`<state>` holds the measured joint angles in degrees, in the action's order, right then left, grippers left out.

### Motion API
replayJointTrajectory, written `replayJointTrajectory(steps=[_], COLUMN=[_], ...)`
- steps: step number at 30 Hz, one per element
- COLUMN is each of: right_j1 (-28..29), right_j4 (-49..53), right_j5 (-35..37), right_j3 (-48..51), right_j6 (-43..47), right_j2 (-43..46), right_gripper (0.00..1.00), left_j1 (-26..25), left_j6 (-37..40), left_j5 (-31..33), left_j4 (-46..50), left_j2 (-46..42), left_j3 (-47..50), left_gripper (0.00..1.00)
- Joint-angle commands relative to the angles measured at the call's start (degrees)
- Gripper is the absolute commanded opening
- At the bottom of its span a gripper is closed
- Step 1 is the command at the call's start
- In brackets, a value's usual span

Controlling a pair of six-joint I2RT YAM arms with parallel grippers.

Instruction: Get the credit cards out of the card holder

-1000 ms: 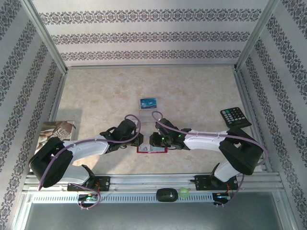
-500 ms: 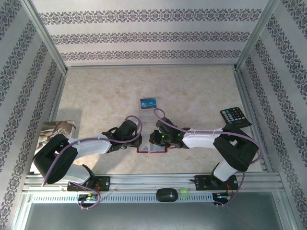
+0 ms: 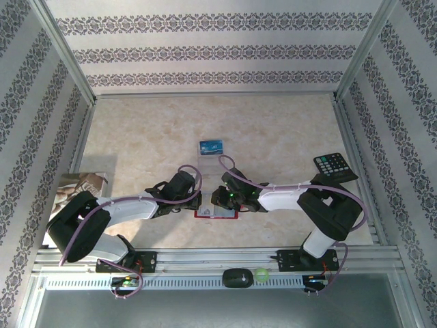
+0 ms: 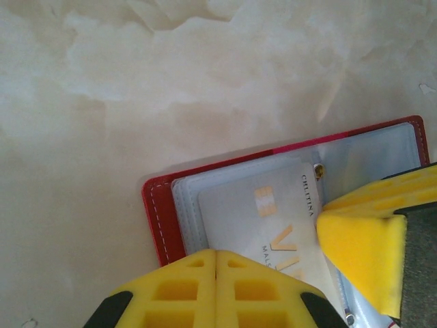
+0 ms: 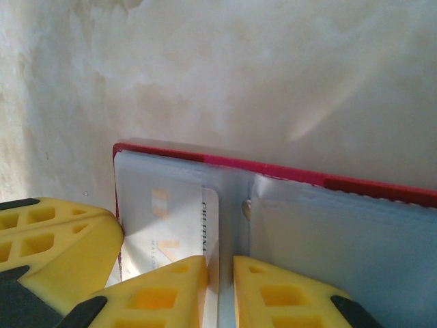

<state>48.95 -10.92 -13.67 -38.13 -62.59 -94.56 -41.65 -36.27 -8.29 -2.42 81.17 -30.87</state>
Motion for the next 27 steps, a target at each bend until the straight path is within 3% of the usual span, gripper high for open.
replayJointTrajectory(steps=[1,6,13,19,23,27], right_j1=[0.9,0.8,2.4,3.0,3.4,3.2], right_j4=[-2.4,-0.1,16.7,23.1,19.1,16.4], right_j5=[-1.6,1.5,12.8,17.8,16.5,10.1], right_j3=[0.0,1.2,0.2,-0.2,0.4,-0.7], right_j6=[-1.0,-0.9,4.3,5.8,9.2,11.3], right_j2=[-3.3,-2.0,4.1,9.3,13.6,14.6], right_gripper=[0.16,0.0,0.0,0.0,0.18,0.21], left_j1=[-1.2,-1.5,-1.2,-1.2,-1.2,-1.2], left_j6=[-1.4,-2.0,-2.0,-1.9,-1.4,0.0], left_j5=[-1.4,-0.6,0.3,0.4,0.7,0.9], left_j4=[0.8,0.9,2.1,2.4,4.3,6.2], left_j2=[2.3,1.3,-0.5,-1.8,-5.2,-9.6], left_j3=[1.6,2.4,2.3,2.2,1.5,1.3], left_gripper=[0.06,0.07,0.09,0.12,0.17,0.17])
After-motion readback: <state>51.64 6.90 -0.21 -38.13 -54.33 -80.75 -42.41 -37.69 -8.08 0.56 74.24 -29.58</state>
